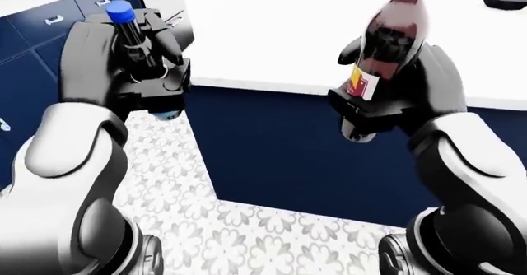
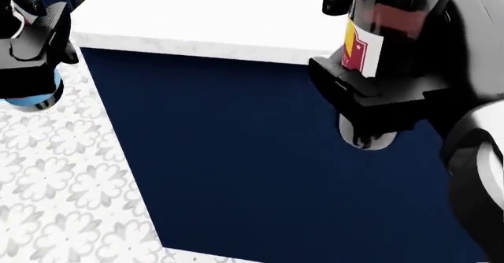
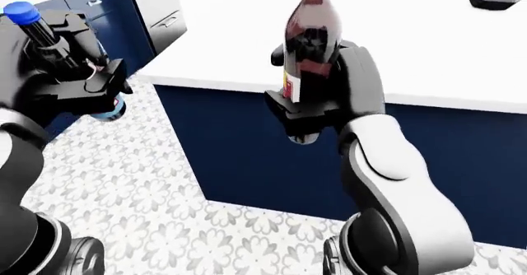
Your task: Move the drinks to the dining counter.
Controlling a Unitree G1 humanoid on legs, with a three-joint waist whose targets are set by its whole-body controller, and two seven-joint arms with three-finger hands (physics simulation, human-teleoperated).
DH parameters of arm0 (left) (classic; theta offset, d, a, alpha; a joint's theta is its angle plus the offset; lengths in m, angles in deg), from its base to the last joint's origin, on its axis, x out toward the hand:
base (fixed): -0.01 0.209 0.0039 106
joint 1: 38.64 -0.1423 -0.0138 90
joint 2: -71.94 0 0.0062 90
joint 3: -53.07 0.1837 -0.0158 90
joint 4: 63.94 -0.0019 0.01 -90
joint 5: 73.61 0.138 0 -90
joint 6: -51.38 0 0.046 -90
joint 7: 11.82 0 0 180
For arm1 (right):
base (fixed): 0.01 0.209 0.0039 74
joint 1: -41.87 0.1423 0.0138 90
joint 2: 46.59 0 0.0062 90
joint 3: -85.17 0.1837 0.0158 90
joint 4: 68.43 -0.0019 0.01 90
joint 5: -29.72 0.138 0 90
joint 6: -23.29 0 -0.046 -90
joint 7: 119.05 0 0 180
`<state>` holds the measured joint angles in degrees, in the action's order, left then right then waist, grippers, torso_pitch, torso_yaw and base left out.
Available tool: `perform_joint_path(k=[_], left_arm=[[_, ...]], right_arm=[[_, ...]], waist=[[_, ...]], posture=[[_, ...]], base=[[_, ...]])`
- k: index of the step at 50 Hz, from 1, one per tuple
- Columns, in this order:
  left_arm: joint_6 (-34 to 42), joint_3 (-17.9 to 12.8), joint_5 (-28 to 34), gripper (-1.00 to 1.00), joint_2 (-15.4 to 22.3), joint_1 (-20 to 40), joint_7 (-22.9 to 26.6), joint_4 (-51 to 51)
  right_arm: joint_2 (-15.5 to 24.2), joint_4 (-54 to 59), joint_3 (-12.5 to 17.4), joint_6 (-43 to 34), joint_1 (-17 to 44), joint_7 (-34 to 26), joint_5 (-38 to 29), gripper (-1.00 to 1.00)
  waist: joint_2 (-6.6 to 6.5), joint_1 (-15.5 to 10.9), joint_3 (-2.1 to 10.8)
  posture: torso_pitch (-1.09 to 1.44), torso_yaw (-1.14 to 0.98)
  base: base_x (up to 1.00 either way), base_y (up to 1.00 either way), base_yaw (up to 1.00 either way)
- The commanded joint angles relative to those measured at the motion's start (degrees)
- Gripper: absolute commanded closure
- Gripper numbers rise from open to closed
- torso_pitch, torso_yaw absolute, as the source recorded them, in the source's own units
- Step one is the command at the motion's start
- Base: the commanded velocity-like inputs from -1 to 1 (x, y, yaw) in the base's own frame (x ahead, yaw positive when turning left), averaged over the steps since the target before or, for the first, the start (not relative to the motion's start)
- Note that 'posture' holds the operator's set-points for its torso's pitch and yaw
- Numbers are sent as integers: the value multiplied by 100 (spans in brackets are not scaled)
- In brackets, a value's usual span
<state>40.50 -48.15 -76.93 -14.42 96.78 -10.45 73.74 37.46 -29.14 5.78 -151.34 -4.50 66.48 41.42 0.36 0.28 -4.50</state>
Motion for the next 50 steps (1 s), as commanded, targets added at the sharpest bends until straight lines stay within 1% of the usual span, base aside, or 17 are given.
perform_joint_path(k=[1, 9, 12, 13, 14, 16, 21, 25, 26, 28, 32, 34, 35, 38, 39, 43, 50], left_arm=[[-214, -87, 78, 100, 82, 264, -71, 182], [-221, -66, 117, 100, 67, 306, -38, 159], [-227, -62, 130, 100, 49, 282, -23, 185], [-227, -61, 133, 100, 47, 280, -21, 190], [-185, -59, 135, 100, 50, 292, -17, 223], [-159, -67, 141, 100, 55, 300, -7, 242], [-140, -67, 158, 100, 63, 338, 9, 234], [-212, -38, 178, 100, 38, 286, 11, 211], [-212, -36, 183, 100, 37, 284, 13, 210], [-227, -50, 188, 100, 36, 263, 24, 212], [-255, -77, 196, 100, 29, 229, 37, 208], [-267, -87, 197, 100, 27, 206, 42, 218], [-273, -92, 198, 100, 28, 202, 43, 217], [-271, -108, 195, 100, 38, 201, 52, 219], [-267, -120, 192, 100, 41, 197, 56, 226], [-261, -136, 184, 100, 45, 186, 56, 243], [-280, -124, 177, 100, 41, 172, 42, 240]], right_arm=[[26, -278, 29, 509, 287, 73, 31, 100], [70, -294, 86, 544, 277, 179, 157, 100], [95, -322, 105, 548, 302, 217, 228, 100], [99, -328, 111, 535, 312, 228, 241, 100], [103, -331, 121, 533, 311, 242, 258, 100], [115, -347, 132, 532, 307, 261, 291, 100], [153, -352, 155, 473, 348, 317, 368, 100], [177, -334, 168, 459, 354, 348, 414, 100], [178, -329, 168, 467, 345, 359, 421, 100], [178, -321, 161, 490, 332, 371, 437, 100], [183, -320, 142, 532, 326, 406, 469, 100], [187, -323, 149, 522, 344, 430, 486, 100], [189, -321, 152, 527, 353, 437, 500, 100], [186, -324, 153, 533, 358, 463, 525, 100], [185, -332, 154, 523, 363, 473, 537, 100], [192, -325, 169, 551, 343, 488, 570, 100], [201, -309, 183, 537, 332, 548, 650, 100]], waist=[[151, -58, 177], [-115, 35, 160], [-411, 90, 198], [-588, 98, 333], [-455, 52, 341], [-518, 49, 254], [-252, -18, 323], [160, -20, 350], [67, -34, 424], [235, -32, 273], [90, 1, 341], [56, 34, 92], [12, 47, 79], [-386, 99, 199], [-223, 118, 178], [-64, 18, 228], [3, -63, 257]], posture=[[0, 0], [0, 0], [0, 0], [0, 0], [0, 0], [0, 0], [0, 0], [0, 0], [0, 0], [0, 0], [0, 0], [0, 0], [0, 0], [0, 0], [0, 0], [0, 0], [0, 0]], base=[[45, 0, 0], [47, 0, 0], [42, 0, 0], [32, 0, 0], [29, 0, 0], [22, 0, 0], [9, 0, 0], [8, 0, 0], [7, 0, 0], [7, 0, 0], [7, 0, 0], [1, 0, 0], [0, 0, 0], [0, 0, 0], [0, 0, 0], [0, 0, 0], [0, 0, 0]])
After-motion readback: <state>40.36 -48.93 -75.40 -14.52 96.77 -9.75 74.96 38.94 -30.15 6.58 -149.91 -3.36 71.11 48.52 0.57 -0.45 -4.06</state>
